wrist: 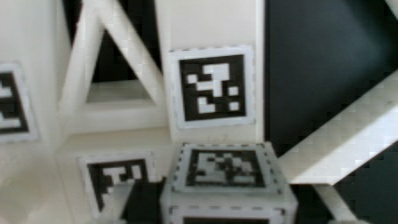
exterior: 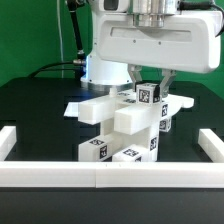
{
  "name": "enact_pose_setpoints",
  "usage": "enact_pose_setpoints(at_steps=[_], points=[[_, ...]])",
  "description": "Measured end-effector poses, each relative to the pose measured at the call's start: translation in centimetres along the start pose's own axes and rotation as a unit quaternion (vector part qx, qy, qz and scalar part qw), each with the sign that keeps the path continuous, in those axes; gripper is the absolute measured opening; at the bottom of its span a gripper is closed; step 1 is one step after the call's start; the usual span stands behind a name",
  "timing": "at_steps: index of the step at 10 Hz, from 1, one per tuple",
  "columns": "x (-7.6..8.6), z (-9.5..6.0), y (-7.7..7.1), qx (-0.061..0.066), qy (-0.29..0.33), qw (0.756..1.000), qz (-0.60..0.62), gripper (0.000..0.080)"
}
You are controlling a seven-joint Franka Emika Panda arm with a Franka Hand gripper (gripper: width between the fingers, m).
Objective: Assemble chair
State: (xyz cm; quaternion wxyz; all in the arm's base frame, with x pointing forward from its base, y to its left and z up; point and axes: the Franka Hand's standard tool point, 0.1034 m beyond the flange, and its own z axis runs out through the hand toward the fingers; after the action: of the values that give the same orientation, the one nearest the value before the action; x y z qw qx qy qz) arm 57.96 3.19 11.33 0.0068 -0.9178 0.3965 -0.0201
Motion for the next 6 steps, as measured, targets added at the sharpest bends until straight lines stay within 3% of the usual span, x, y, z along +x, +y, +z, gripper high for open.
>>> enact_pose_setpoints(at_steps=[4,6], points=[[-0.32,0.00,-0.30,0.007,-0.008,0.991,0.135,0.0287],[-0.37,0.03,-0.33,0.007,-0.008,0.990,0.137,0.0288]])
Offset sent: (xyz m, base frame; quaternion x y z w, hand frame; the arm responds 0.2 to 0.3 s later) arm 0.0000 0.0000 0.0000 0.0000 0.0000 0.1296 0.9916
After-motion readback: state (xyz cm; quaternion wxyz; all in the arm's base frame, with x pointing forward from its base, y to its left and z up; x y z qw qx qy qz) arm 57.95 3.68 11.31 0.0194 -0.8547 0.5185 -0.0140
